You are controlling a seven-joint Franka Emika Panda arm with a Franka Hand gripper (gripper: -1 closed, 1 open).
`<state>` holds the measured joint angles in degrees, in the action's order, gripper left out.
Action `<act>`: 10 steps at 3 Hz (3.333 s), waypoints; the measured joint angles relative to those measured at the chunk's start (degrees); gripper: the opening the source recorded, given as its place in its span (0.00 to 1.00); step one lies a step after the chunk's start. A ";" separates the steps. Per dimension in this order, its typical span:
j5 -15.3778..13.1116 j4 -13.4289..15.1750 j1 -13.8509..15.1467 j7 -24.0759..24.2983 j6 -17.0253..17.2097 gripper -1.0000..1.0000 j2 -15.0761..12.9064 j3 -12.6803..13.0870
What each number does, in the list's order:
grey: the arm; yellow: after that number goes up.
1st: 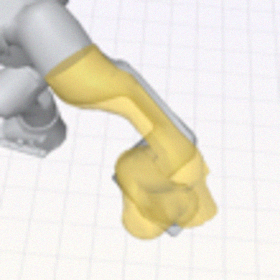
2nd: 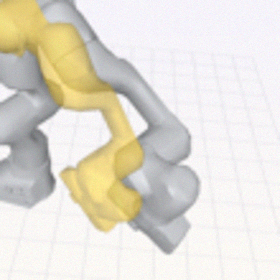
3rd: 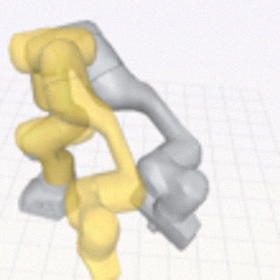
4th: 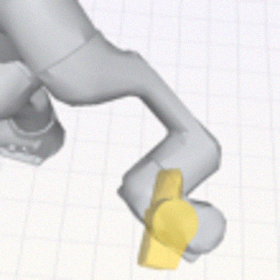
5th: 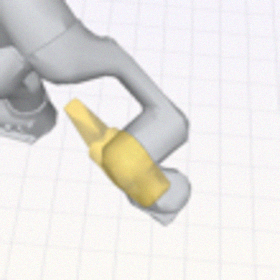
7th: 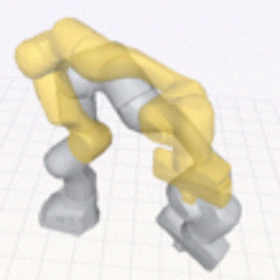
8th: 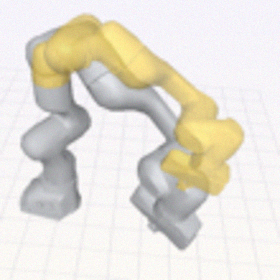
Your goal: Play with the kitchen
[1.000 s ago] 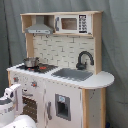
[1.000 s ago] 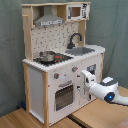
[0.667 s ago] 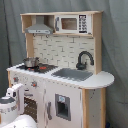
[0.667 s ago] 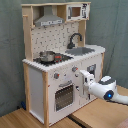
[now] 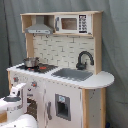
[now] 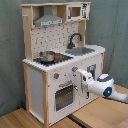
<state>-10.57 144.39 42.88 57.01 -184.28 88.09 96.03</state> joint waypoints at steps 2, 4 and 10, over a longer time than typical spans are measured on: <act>0.01 -1.46 1.71 -0.08 -3.30 0.00 0.00 -0.06; 0.02 -1.94 2.19 -0.37 -3.39 1.00 -0.01 -0.35; 0.18 -5.27 -3.03 3.17 13.15 0.00 -0.22 1.65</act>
<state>-10.38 139.12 39.85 60.18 -171.13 87.87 97.68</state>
